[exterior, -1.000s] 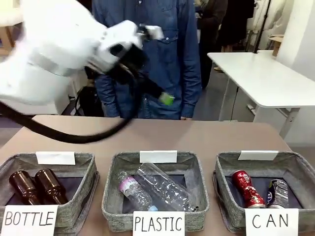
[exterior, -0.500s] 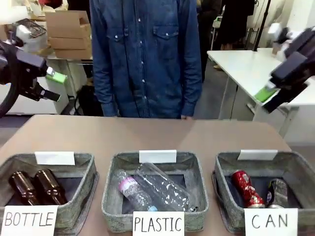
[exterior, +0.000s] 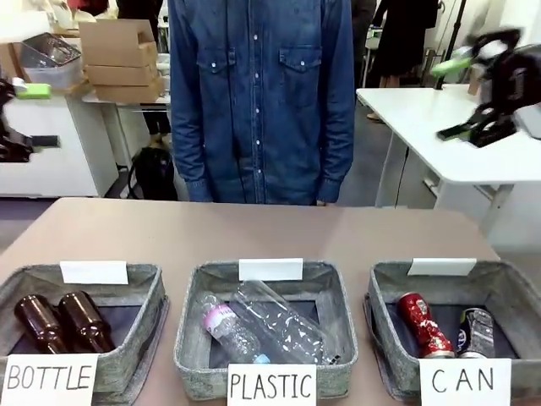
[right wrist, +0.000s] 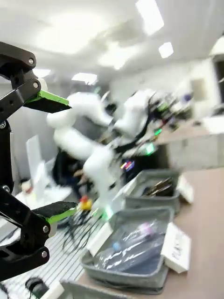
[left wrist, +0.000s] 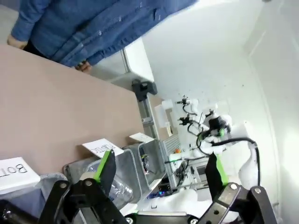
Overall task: Sort the can waste into the basket.
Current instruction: Pick up the can waste from the table and place it in the right Fabric basket.
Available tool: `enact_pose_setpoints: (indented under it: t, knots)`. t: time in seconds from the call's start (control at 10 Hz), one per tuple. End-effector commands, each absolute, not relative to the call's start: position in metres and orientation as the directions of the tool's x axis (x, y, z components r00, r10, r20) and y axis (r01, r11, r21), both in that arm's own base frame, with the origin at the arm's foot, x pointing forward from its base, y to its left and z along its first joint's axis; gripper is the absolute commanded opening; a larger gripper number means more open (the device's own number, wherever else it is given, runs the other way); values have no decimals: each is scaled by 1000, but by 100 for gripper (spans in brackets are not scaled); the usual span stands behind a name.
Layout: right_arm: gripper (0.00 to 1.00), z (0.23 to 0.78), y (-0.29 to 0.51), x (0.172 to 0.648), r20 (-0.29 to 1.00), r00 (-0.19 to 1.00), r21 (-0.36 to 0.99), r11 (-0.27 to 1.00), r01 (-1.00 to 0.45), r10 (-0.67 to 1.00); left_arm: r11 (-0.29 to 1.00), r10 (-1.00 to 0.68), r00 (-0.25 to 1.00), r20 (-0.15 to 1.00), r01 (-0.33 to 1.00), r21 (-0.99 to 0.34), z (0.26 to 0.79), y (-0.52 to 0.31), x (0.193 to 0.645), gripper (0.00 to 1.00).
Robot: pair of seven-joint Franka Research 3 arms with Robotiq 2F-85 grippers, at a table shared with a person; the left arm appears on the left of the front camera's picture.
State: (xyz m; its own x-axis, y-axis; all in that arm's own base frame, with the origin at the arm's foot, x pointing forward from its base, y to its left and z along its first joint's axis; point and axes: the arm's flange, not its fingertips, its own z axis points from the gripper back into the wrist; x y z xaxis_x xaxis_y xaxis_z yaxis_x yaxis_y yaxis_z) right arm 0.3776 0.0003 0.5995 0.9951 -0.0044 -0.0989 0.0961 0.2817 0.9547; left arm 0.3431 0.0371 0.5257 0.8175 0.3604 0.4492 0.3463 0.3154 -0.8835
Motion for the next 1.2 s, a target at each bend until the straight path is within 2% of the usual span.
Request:
enact_pose_setpoints:
  t: [0.0, 1.1]
  knots:
    - [100, 588, 35, 378, -55, 991, 934, 357, 7, 125, 296, 396, 811, 431, 332, -896, 529, 46, 339, 100]
    - [100, 588, 35, 378, -55, 991, 934, 357, 7, 125, 296, 396, 811, 431, 332, -896, 529, 46, 339, 100]
